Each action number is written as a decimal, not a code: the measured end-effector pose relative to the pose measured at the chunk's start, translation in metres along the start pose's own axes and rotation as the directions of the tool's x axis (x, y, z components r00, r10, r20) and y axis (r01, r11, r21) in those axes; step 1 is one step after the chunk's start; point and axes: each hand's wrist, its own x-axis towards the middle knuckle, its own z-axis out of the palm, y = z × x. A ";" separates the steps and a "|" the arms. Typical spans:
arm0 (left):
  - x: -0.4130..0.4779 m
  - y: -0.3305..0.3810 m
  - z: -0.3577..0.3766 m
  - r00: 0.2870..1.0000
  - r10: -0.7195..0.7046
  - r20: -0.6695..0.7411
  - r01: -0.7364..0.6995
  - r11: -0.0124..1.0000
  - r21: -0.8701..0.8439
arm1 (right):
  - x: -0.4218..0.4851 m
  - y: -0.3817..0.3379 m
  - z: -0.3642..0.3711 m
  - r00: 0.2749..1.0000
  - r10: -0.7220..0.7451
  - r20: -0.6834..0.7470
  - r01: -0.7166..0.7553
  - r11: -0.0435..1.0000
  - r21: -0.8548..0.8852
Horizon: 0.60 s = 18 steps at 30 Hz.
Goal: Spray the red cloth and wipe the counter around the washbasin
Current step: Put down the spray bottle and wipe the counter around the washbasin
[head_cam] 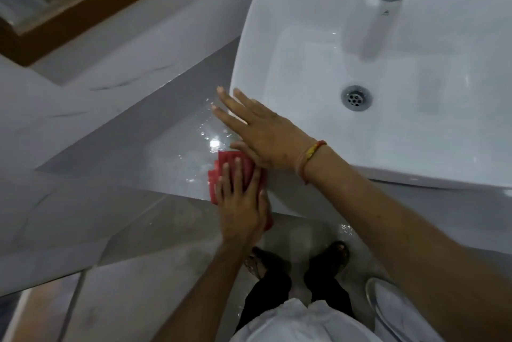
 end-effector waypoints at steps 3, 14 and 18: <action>0.002 -0.007 -0.004 0.997 0.056 -0.062 -0.060 0.996 -0.066 | 0.009 -0.003 0.001 1.000 -0.001 0.005 0.000 0.999 0.053; 0.031 -0.096 -0.042 0.977 -0.203 -0.070 0.180 0.951 -0.251 | 0.010 -0.003 -0.002 0.999 0.019 -0.036 -0.015 0.994 0.111; 0.042 -0.113 -0.046 0.981 -0.179 -0.078 0.179 0.984 -0.011 | 0.010 -0.003 0.000 0.998 0.031 -0.056 -0.024 0.993 0.113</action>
